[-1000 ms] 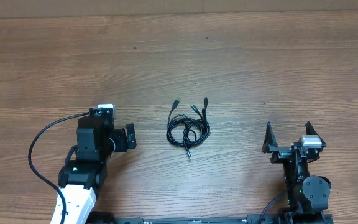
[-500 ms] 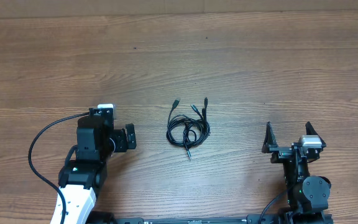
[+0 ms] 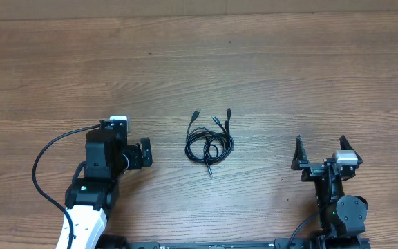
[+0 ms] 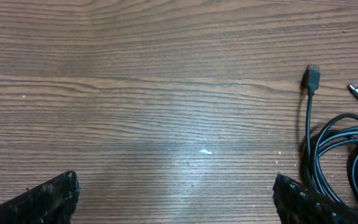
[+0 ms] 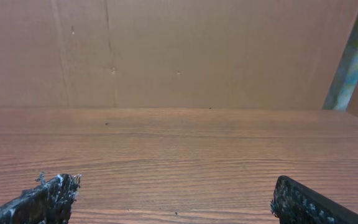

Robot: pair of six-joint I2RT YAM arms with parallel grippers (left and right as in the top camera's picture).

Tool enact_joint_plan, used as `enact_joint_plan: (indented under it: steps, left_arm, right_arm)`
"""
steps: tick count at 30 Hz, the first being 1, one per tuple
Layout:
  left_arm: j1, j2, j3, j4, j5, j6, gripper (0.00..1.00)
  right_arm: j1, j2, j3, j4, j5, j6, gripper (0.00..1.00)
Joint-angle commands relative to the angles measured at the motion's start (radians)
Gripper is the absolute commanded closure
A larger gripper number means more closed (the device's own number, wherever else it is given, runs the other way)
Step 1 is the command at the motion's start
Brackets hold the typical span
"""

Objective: Untangle cables

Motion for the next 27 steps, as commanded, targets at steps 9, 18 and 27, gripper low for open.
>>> enact_joint_plan:
  steps: [9, 18, 27]
  left_arm:
    - [0.004, 0.004, 0.098, -0.063, 0.064, 0.039, 0.00]
    - [0.004, 0.004, 0.259, -0.195, 0.090, 0.138, 0.01]
    - [0.004, 0.005, 0.421, -0.331, 0.269, 0.249, 0.00]
  right_arm:
    - [0.002, -0.009, -0.010, 0.004, 0.013, -0.005, 0.00]
    - [0.002, -0.009, -0.010, 0.004, 0.013, -0.005, 0.00]
    - [0.002, -0.009, -0.010, 0.004, 0.013, -0.005, 0.00]
